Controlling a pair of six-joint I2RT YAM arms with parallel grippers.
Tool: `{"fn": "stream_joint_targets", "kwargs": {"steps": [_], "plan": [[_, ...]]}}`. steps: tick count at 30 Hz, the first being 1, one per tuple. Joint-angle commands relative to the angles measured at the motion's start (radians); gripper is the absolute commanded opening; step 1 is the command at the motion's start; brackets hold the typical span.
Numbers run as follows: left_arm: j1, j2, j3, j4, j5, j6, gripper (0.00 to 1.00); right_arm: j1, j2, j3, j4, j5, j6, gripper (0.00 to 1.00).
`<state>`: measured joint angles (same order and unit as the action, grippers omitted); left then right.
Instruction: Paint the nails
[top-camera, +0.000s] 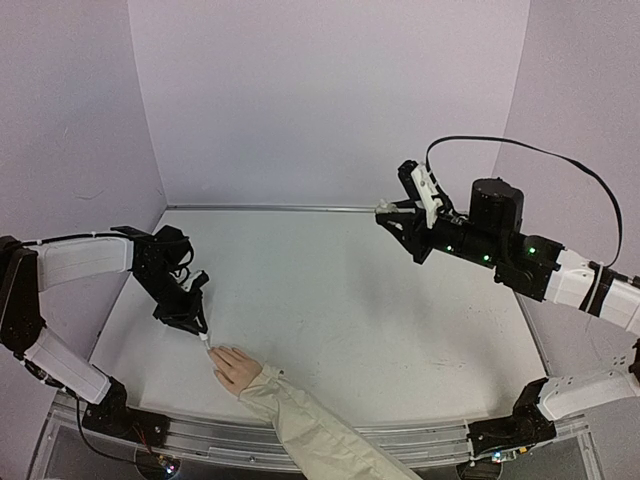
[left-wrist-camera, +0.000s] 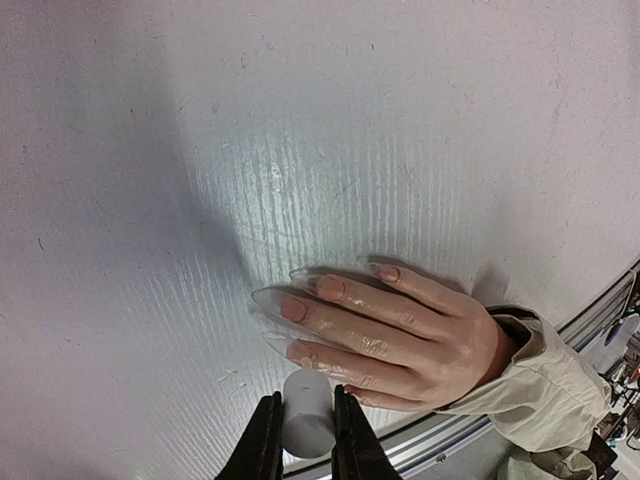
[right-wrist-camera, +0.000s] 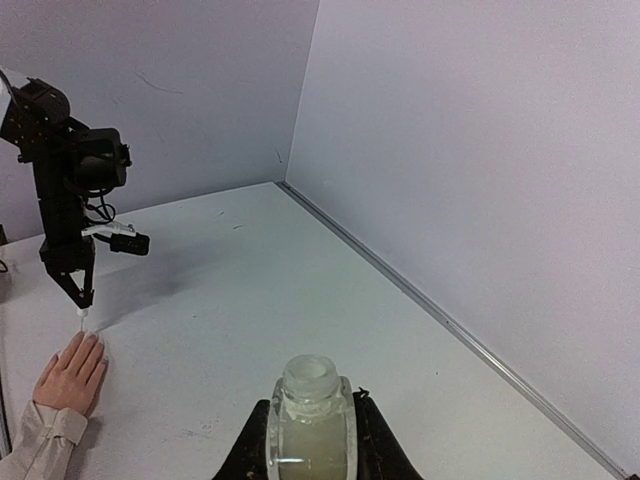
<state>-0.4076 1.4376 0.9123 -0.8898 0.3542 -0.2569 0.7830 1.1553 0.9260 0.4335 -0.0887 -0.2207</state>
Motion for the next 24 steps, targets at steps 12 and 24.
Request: {"fn": "stream_joint_targets", "kwargs": {"steps": [12, 24], "plan": [[-0.003, 0.024, 0.026, 0.013, -0.013, 0.026, 0.0, -0.001, -0.031, 0.002, 0.052, 0.003, 0.003, 0.0], [-0.002, 0.041, 0.019, 0.03, -0.021, 0.03, 0.0, -0.001, -0.029, 0.004, 0.052, 0.002, 0.004, 0.0]]}}
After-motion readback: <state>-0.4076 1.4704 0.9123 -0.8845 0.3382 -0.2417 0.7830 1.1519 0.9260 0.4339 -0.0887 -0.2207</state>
